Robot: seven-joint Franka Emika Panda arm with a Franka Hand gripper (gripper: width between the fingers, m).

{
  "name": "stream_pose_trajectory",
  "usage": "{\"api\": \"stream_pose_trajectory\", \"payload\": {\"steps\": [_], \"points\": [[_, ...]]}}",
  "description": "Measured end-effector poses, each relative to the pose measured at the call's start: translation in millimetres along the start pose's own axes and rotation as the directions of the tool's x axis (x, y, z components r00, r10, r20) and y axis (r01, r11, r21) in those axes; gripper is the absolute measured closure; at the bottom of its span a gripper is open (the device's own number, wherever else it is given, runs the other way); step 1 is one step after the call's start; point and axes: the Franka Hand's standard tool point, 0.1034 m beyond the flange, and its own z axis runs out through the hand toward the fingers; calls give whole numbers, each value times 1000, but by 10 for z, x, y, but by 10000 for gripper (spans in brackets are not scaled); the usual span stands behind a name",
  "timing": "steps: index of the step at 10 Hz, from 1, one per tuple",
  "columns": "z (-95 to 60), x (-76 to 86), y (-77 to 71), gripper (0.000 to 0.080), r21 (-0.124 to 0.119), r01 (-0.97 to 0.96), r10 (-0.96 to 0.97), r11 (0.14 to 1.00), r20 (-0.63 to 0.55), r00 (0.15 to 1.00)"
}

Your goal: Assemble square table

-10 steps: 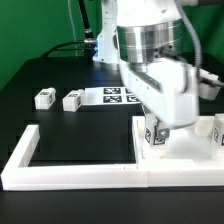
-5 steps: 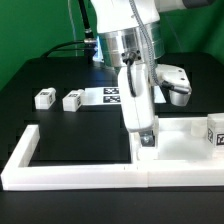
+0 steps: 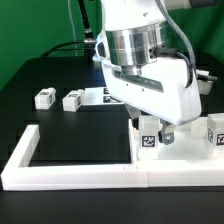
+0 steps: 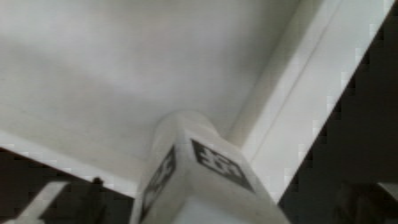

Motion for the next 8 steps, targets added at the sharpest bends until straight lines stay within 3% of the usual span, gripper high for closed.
{"api": "stream_pose_trajectory", "payload": {"steps": [2,3,4,7,8], "points": [[1,-2,-1,151,-3,138,-138,990,-2,990],[5,-8,-19,151,-40,453,-454,891,-22,891],[7,-16,-24,151,-45,552,-553,833,-17,833],[5,-11,-21,191,-44,504,-505,863,-20,863],[5,-12,-22,340,-42,450,-451,892,-23,892]]}}
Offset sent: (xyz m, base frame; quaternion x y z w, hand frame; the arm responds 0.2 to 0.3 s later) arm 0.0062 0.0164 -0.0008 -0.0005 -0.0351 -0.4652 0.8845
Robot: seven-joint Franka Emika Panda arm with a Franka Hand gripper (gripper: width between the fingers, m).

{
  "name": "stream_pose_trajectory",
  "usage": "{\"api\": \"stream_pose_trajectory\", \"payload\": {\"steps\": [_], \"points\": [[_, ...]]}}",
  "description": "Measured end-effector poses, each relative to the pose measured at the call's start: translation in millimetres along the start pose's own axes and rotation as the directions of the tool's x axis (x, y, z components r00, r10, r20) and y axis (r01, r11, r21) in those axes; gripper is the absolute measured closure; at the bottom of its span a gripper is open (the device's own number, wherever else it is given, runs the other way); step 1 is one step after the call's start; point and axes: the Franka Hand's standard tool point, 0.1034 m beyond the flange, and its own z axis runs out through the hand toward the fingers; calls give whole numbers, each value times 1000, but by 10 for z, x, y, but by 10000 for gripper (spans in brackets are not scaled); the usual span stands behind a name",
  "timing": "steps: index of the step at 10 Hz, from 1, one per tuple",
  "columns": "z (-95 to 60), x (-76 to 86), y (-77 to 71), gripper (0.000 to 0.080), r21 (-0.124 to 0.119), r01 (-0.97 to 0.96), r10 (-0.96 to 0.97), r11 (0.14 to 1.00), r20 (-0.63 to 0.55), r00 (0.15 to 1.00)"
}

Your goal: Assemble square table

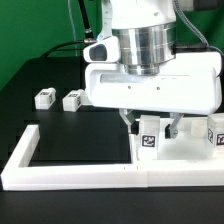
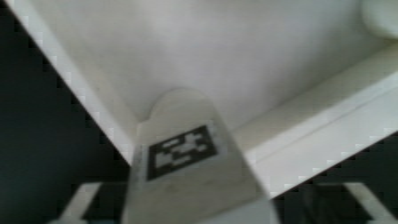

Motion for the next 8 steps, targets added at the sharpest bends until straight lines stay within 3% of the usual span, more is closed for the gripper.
{"api": "stream_pose_trajectory", "payload": {"steps": [1,4,5,6,8], "points": [[1,-1,1,478,0,-45,45,999,0,999],[5,-3,4,509,0,-258,258,966,1,966],[6,-8,18,509,1,-489,489,872,13,872],[-4,-51,-11,509,-23,-607,607,794,48,793],[-27,-18,-26,509,-23,-863,861,505,79,502]]}}
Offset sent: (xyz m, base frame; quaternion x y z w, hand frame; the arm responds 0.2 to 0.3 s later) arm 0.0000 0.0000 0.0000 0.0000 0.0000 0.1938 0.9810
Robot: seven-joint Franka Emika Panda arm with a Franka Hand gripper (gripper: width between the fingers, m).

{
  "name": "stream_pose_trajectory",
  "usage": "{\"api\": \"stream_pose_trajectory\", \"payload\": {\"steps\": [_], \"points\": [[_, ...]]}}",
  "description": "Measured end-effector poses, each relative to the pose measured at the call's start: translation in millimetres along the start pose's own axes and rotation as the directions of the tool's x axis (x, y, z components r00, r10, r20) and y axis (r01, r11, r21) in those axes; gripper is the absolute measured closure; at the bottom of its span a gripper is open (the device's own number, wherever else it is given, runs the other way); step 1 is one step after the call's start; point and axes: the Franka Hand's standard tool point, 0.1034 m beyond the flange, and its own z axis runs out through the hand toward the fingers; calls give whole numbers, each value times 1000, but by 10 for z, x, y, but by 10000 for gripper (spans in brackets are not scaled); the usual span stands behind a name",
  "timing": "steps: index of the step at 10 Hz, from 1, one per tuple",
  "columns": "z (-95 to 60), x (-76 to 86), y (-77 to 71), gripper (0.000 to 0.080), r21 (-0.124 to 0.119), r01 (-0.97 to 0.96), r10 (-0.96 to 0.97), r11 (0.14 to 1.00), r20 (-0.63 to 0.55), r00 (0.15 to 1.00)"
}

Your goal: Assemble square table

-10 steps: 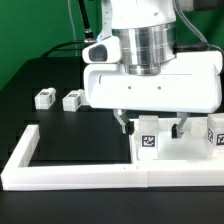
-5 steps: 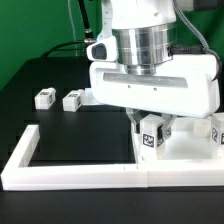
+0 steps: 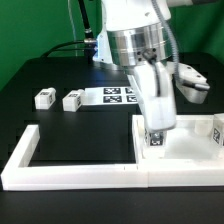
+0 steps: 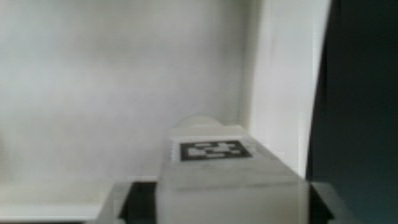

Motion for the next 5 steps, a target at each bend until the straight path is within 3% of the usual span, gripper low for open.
{"api": "stream_pose_trajectory", "payload": {"steps": [1,5], "points": [[-1,26,0,509,10,-103,102,995,39,994],[23,38,13,509,5,-316,316,949,39,948]]}}
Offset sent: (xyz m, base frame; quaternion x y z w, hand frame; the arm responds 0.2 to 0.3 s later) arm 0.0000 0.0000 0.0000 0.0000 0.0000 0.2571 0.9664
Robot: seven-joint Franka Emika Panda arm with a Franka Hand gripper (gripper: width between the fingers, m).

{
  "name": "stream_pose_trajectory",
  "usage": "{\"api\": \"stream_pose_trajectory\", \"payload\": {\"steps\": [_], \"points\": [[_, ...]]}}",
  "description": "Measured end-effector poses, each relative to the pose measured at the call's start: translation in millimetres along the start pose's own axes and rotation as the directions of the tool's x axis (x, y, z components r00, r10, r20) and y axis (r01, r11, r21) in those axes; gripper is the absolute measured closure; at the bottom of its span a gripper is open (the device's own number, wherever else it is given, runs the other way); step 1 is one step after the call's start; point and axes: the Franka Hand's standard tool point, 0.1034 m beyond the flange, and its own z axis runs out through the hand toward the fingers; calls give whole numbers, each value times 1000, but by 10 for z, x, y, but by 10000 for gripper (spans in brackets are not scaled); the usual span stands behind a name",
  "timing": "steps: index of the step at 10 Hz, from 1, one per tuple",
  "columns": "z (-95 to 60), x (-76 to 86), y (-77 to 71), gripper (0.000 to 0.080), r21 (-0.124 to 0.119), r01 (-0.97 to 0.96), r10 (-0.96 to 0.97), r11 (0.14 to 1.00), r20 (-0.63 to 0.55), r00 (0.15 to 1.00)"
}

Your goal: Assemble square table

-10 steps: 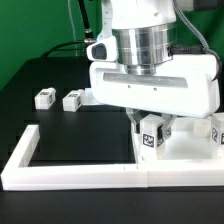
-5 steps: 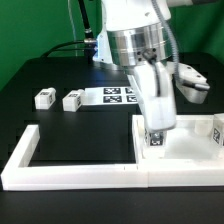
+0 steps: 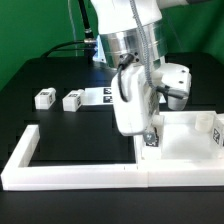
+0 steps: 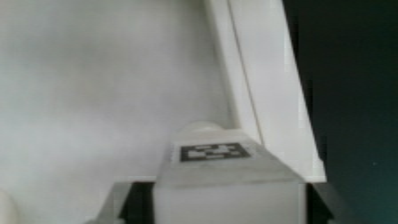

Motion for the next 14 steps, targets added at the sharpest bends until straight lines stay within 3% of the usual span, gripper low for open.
{"api": "stream_pose_trajectory", "payload": {"steps": [1,2,7,9,11,12,13,14], "points": [[-3,3,3,509,22,-125,125,992,0,992],[-7,9,9,505,25,-160,161,987,-8,987],[-2,34,28,492,24,-190,190,981,-23,981],[-96,-102,17,191,30,-175,175,984,-9,985],[-389,-299,45,159,54,-155,154,986,22,988],[-556,-437,129,159,42,-143,142,989,41,989],[-586,-468,150,151,36,-138,136,990,45,990],[-521,-422,157,151,30,-141,140,990,37,989]]}}
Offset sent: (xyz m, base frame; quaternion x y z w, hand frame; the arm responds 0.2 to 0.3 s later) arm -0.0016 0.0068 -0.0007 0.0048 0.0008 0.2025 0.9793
